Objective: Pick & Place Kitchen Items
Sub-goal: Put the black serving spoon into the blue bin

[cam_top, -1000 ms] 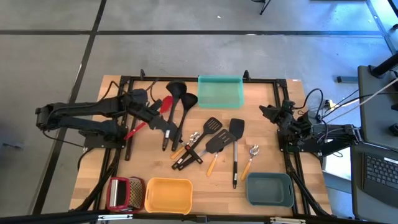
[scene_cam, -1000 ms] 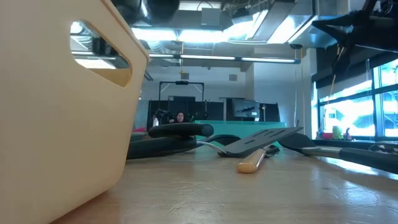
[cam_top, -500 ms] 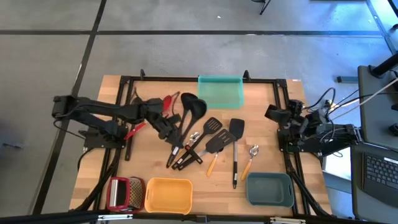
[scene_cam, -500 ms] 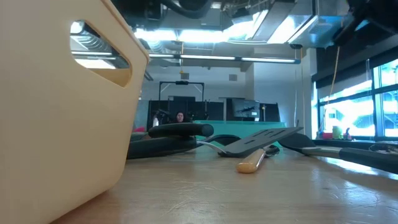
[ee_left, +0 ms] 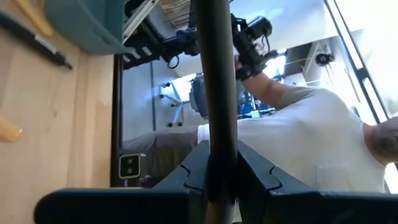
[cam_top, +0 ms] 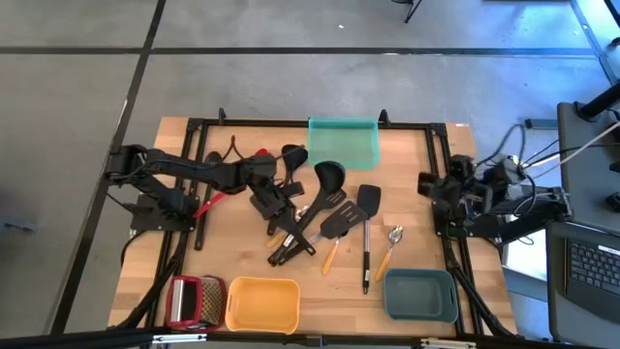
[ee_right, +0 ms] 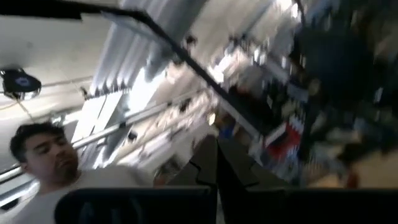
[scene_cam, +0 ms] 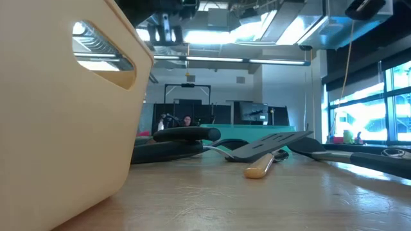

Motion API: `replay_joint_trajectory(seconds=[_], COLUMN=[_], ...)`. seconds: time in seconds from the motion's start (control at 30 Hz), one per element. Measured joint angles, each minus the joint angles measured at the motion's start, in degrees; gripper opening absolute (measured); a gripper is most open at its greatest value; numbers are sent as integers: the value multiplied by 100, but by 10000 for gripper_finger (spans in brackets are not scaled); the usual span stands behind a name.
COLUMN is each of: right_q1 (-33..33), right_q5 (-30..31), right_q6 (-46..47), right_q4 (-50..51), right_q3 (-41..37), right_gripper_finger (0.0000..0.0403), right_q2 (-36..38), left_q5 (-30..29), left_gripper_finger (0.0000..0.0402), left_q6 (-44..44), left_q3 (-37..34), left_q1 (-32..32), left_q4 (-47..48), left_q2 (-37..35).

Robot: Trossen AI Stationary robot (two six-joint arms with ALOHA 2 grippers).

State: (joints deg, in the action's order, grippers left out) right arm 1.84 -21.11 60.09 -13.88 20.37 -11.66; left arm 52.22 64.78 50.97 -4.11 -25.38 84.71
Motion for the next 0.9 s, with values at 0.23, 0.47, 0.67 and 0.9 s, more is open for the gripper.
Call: replay_joint_trajectory(seconds=[0.23,0.47,0.67,0.9], right_q1=[986,2496,3534,4239], right_q5=[-737,-772,-11,1159], right_q6=[1164,2257,2671,3141], right_q4=[1377,1911,1891,1834], right_q3=[551,589,589,589], right_gripper_finger=[0,0,0,0], right_q2=[-1278,-2598,-3668,-4707], left_q5=[-14,-370,-919,-1499], left_gripper_finger=[40,40,40,40], left_q6=[-127,-86,-52,-102], left_q3=[108,108,108,108], left_q1=[-10,44,13,-50], left_q4=[5,471,588,585], left_q2=[-46,-46,-46,-46])
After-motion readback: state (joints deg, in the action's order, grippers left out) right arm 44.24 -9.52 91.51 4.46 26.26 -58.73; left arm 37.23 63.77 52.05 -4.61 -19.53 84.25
